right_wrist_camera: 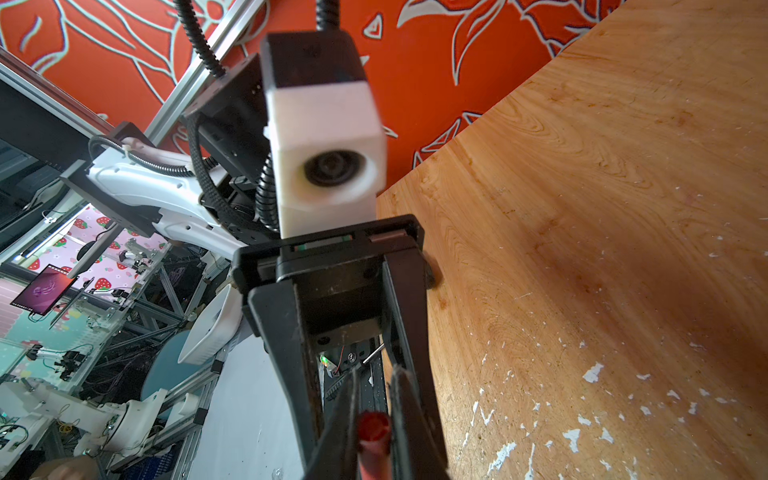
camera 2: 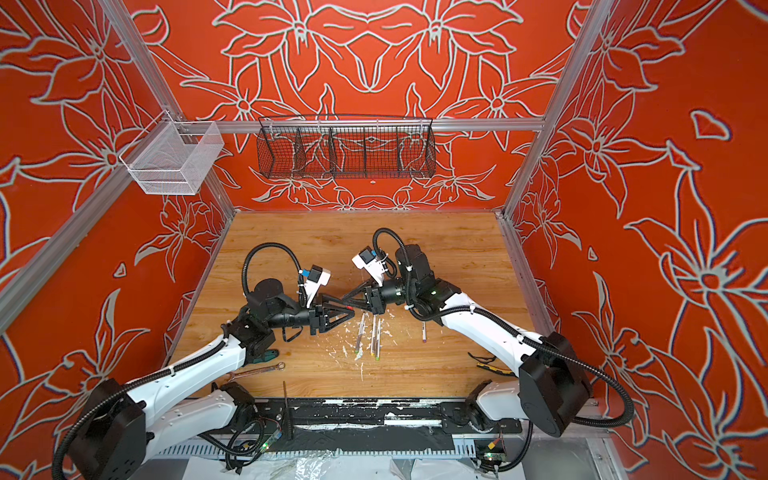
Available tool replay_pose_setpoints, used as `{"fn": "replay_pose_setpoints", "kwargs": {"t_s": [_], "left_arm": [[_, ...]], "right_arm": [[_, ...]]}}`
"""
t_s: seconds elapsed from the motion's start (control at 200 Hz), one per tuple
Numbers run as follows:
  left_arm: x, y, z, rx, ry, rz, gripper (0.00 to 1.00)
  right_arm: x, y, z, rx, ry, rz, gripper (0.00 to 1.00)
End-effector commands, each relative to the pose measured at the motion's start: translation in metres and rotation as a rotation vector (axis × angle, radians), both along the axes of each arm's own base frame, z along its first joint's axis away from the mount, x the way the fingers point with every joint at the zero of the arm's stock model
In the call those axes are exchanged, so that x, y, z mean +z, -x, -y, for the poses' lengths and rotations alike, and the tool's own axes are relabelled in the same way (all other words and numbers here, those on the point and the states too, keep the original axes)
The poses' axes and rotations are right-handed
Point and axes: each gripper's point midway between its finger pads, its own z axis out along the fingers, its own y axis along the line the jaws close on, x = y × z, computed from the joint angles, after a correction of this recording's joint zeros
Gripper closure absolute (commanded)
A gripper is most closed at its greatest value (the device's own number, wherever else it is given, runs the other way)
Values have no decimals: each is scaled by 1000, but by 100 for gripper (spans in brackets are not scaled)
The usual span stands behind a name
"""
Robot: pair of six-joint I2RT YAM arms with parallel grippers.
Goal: Insert the pens into the pen caps
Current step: 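Close the left gripper on the red cap held by the right gripper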
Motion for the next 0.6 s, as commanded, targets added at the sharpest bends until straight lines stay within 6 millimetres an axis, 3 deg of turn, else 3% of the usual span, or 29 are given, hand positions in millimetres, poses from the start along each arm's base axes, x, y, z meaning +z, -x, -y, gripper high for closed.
{"fn": "replay_pose_setpoints", "kwargs": {"t_s": [0.0,0.255,0.596], "left_arm": [[9,-4,-4,38,3,45,55],[6,-2,-2,18,4,35,57],[7,1,2,-25,18,26,72]], "right_arm": [[10,4,-4,33,-20,27,99],[12,6,-3,34,-25,29,99],[17,8,-5,38,-33,33,99]]}}
